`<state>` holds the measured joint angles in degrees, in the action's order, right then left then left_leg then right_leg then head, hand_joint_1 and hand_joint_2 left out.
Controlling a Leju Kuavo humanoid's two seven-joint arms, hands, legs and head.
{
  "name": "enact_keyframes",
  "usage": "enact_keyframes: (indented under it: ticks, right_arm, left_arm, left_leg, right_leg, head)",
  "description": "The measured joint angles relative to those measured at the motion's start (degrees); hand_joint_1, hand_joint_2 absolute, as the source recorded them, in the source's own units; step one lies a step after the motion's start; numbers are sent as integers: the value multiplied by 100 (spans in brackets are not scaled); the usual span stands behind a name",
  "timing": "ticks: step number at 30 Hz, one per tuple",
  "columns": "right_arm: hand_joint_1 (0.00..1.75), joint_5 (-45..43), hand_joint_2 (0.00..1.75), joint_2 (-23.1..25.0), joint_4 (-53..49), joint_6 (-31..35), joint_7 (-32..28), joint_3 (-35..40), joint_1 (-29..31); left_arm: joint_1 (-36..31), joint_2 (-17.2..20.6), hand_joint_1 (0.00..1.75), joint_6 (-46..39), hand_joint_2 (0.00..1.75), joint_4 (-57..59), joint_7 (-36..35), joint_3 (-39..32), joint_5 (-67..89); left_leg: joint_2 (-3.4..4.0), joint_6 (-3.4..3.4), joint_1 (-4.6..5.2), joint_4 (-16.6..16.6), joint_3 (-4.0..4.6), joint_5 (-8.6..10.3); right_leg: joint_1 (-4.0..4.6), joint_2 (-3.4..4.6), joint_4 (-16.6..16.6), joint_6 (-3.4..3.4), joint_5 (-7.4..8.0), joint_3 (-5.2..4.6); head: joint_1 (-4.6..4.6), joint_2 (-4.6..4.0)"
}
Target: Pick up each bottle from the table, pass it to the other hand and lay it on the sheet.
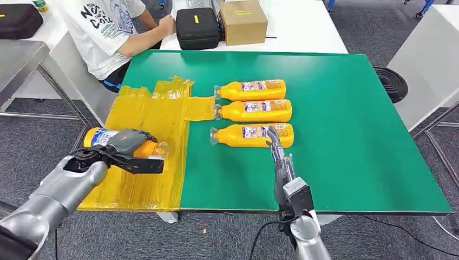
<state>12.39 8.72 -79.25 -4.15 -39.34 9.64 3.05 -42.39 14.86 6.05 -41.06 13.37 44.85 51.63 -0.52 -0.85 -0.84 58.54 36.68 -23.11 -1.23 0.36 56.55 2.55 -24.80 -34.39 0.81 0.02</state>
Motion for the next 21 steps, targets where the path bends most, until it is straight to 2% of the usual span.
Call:
enact_keyframes:
  ticks: [3,8,17,21]
  right_arm:
    - [0,66,0,31,-72,0,0,-61,-109]
    - [0,122,0,48,-205,18,11,-125,-260]
    - [0,173,0,61,-489,42,28,-234,-509]
    - [0,179,0,79,-533,42,35,-286,-543]
  left_arm:
    - [-40,-229,175,-179,175,331,-199,203,224]
    - [-290,-485,175,198,175,739,-91,448,481]
    - [-608,-693,175,593,175,1130,62,717,607]
    - [-806,-738,164,1146,175,1256,396,859,620]
  left_leg:
    - [-1,0,1,0,0,0]
    - [-3,0,0,0,0,0]
    - [-2,0,-1,0,-1,0]
    - [-2,0,-1,0,-2,0]
  right_leg:
    - [-1,0,0,0,0,2]
    - [1,-1,0,0,1,5]
    - [1,-1,1,0,1,6]
    - [1,-1,1,0,1,9]
  head:
    - [0,0]
    - [2,0]
    - [4,0]
    - [4,0]
